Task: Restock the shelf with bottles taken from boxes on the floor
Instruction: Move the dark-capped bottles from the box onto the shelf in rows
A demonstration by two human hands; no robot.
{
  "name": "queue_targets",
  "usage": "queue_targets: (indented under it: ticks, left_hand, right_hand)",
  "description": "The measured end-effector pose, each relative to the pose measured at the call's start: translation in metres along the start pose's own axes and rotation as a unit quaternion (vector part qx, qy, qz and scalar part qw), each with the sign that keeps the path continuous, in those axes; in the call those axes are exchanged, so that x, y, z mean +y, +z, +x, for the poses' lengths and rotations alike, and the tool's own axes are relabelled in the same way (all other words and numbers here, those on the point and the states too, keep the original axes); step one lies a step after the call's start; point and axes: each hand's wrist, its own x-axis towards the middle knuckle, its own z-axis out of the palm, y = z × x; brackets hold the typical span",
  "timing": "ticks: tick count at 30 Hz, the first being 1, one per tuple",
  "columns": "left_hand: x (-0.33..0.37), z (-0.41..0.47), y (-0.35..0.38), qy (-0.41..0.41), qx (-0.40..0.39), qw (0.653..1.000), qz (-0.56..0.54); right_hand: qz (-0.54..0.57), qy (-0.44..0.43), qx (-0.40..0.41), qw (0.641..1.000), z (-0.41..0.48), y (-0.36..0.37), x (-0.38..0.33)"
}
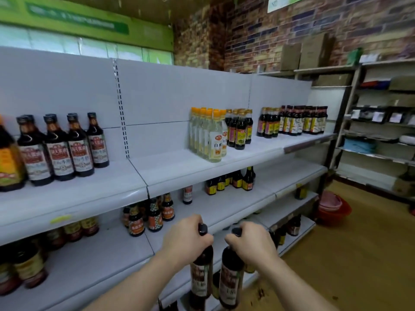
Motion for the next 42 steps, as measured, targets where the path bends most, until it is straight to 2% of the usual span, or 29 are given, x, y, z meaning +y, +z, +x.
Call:
queue_targets:
  ticks: [4, 9, 17, 29, 42]
  left_hand:
    - [0.014, -0.002, -0.02, -0.006, 0.033, 0.999, 0.001]
    - [0.025, -0.006, -0.05, -0.023, 0.048, 0.999, -0.007]
    - [0.026, -0.01, -0.093, -0.044, 0.076, 0.996, -0.004]
    - [-0.011, -0.015, -0.157, -0.069, 0.125, 0.99, -0.004]
    - [-0.083, -0.034, -0.236, -0.071, 0.14, 0.988, -0.013]
  right_hand:
    - [0.046, -0.02, -0.011, 0.999, 0.005, -0.017, -0.005]
    - [0.027, -0.061, -0.018, 0.998, 0.013, -0.038, -0.019]
    - [0.058, -0.115, -0.018, 0.991, 0.019, -0.064, -0.056]
    - [0.095, -0.207, -0.059, 0.972, 0.022, -0.069, -0.128]
    - [0.123, -0.221, -0.096, 0.963, -0.001, -0.044, -0.233]
